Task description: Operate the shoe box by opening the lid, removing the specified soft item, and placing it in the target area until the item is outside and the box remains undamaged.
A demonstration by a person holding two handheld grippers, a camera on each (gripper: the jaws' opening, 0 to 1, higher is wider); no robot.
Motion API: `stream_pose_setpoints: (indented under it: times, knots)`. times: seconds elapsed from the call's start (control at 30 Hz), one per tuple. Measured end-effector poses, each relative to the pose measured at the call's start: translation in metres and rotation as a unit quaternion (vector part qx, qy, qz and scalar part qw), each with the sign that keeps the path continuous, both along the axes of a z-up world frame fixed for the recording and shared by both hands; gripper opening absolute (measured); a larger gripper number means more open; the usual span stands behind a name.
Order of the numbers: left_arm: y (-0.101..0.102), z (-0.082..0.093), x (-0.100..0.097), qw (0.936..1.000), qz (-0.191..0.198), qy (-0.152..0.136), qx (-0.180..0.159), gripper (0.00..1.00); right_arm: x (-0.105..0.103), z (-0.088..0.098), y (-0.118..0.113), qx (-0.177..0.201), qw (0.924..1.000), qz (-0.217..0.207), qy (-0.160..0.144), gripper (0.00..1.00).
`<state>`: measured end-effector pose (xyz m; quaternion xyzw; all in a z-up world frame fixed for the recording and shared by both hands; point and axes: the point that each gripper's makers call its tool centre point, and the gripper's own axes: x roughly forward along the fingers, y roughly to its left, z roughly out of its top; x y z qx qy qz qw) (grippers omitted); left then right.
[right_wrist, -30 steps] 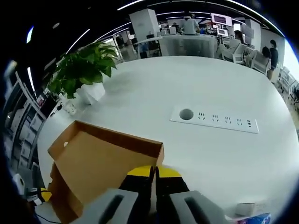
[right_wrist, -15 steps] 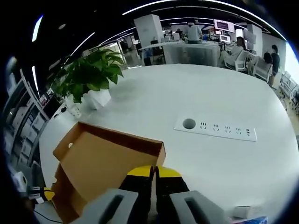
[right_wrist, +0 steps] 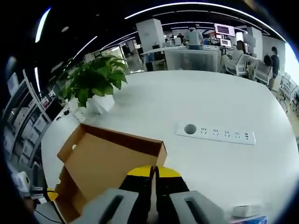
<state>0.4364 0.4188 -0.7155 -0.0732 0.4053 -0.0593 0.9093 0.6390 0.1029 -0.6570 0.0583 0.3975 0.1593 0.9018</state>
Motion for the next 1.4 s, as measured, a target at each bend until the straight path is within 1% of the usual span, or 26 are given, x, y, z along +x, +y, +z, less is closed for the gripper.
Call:
stream_pose_setpoints:
  times: [0.47,0.63,0.97,1.07,1.17,1.27,1.4]
  knots:
    - [0.0,-0.001,0.001,1.0,-0.002,0.001,0.003,0.02,-0.005,0.013,-0.001,0.01,0.9997,0.002,-0.021,0.0]
    - [-0.001,-0.001,0.001,1.0,-0.002,0.001,0.005,0.02,-0.008,0.021,0.0,0.016,0.9993,0.006,-0.032,0.0]
    - [-0.002,-0.001,0.0,1.0,-0.001,0.002,0.004,0.02,-0.013,0.032,0.002,0.029,0.9986,0.013,-0.043,0.0]
    - [-0.003,0.0,0.0,1.0,-0.001,0.002,0.003,0.02,-0.017,0.035,0.001,0.032,0.9983,0.013,-0.046,0.0]
    - [-0.004,0.0,0.0,1.0,-0.001,0.002,0.004,0.02,-0.02,0.039,0.001,0.047,0.9977,0.007,-0.05,0.0]
    - [-0.005,0.0,0.0,1.0,-0.001,0.001,0.003,0.03,-0.024,0.045,0.002,0.049,0.9971,0.01,-0.058,0.0]
    - [-0.005,0.0,0.0,1.0,-0.002,0.002,0.005,0.03,-0.027,0.048,0.003,0.05,0.9967,0.014,-0.063,0.0]
